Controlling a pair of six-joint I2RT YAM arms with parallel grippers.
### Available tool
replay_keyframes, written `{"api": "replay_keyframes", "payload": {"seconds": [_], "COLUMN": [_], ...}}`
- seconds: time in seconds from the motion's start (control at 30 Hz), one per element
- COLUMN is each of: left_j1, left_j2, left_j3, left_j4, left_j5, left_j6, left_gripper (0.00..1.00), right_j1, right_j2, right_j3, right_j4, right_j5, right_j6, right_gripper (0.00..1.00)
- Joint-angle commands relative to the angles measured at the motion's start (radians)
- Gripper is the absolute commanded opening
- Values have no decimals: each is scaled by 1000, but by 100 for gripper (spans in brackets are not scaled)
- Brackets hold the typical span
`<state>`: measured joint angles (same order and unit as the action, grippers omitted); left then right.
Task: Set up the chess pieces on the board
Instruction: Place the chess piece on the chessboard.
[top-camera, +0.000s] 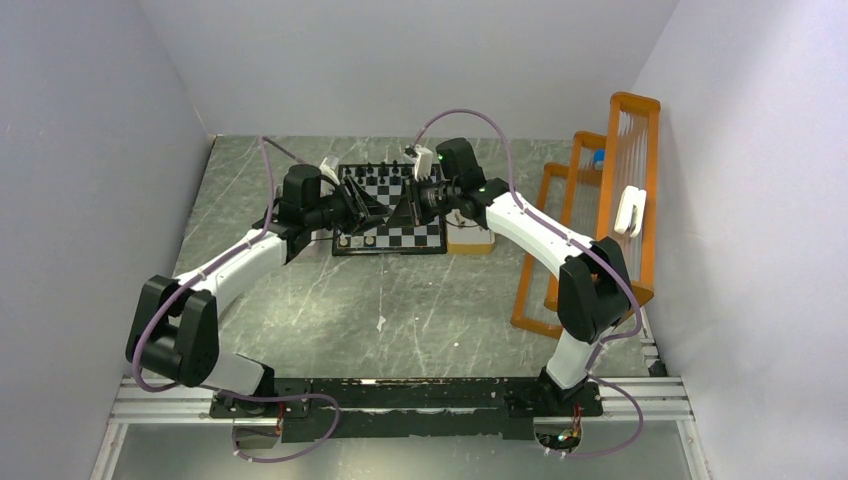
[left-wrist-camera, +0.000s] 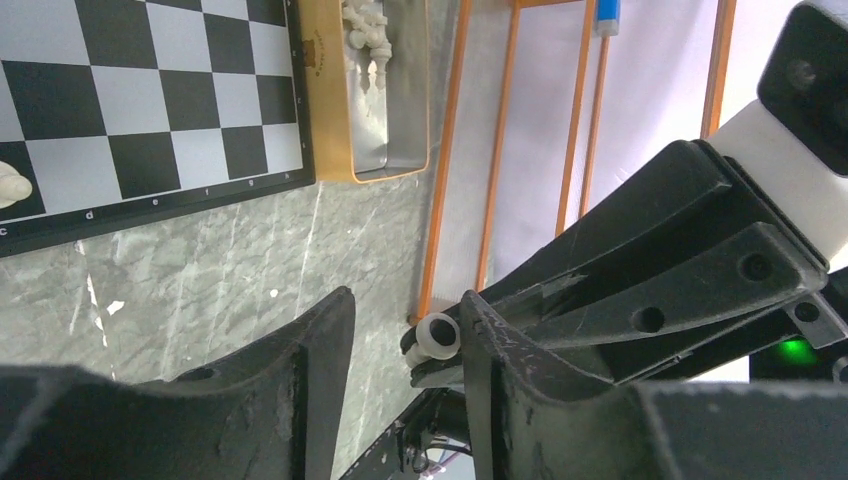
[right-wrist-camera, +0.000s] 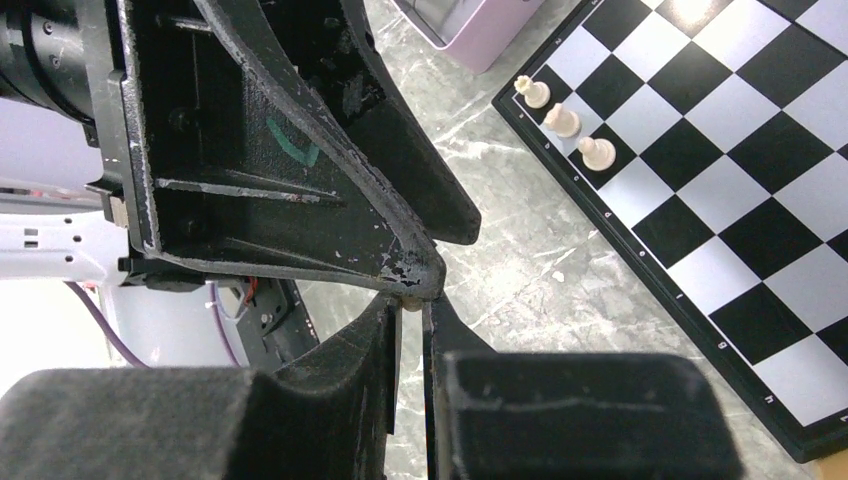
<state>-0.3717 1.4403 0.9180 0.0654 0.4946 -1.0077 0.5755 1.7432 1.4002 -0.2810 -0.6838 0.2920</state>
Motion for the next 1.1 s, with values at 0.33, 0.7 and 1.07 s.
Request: {"api": "replay_keyframes", "payload": {"seconds": [0.33, 0.7, 1.07], "left_j1": [5, 5, 5], "left_j2": [43, 56, 57], "left_j3": [-44, -66, -67], "left_j4": [79, 121, 108], "left_j5": [17, 5, -24], "left_j6": [-32, -67, -61], "left_gripper": [29, 22, 23], "right_j1": [3, 8, 8], "right_j2": [3, -52, -73], "right_j3": [-1, -89, -134], "right_j4": [46, 168, 223], "right_j5": [56, 113, 118], "right_j6": [4, 45, 77], "right_gripper": [16, 16, 14]}}
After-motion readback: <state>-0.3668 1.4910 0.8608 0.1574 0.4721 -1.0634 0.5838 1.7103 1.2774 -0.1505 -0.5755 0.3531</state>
